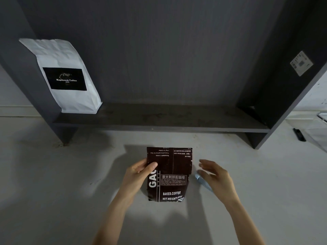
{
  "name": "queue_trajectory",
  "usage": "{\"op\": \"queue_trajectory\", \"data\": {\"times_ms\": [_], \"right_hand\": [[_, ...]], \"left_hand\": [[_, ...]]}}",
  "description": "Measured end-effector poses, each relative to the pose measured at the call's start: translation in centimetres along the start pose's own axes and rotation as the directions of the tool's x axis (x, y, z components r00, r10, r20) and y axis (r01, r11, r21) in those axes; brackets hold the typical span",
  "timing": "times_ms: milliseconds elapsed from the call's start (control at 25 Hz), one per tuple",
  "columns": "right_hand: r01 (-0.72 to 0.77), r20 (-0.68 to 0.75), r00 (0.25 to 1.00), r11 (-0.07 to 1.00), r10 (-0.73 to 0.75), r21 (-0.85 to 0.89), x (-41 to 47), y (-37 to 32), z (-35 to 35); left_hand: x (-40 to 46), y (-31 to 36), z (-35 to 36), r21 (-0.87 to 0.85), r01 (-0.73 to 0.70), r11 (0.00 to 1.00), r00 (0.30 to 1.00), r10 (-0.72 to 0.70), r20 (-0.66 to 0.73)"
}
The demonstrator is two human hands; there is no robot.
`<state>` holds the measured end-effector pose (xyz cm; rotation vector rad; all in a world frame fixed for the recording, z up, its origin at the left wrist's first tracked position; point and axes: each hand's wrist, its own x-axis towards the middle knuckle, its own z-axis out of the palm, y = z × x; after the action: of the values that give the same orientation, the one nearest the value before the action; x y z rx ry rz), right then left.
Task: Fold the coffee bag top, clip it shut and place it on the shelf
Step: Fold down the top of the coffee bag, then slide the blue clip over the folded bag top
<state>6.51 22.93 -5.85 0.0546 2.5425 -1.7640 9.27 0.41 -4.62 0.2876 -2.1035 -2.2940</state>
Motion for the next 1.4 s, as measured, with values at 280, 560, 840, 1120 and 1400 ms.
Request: {"op": "queue_trajectory", "data": {"times_ms": [280,560,840,1120,1400], "right_hand": [[-0.194,-0.070,0.981,0.901,0.181,-0.387,-1.0,4.6,-2.1],[-0.253,-0.076,0.966,0.850,0.246,-0.463,-0.8,6.1,-1.2],[-0.247,-0.096,0.969,0.873,0.227,-0.421,-0.8,5.5,-1.1],[-0.124,-0.135,0.987,0.942,0.085,-0.313,-0.5,2.1,-1.7],[0.125,-0.165,0.976,0.985,-0.144,-0.119,0.9,-5.2,-2.0]], "left_hand": [[0.3,-0.5,0.0,-0.010,0.011,1.000,1.000,-0.011,-0.027],[0.3,-0.6,-0.1,-0.017,0.028,0.999,0.999,-0.028,-0.018],[0.3,-0.4,0.0,-0.010,0.006,1.000,1.000,-0.006,-0.023],[0.4,0.1,-0.1,0.018,-0.015,1.000,0.999,0.016,-0.040],[0.7,2.3,0.0,0.149,-0.095,0.984,0.992,0.082,0.095]]}}
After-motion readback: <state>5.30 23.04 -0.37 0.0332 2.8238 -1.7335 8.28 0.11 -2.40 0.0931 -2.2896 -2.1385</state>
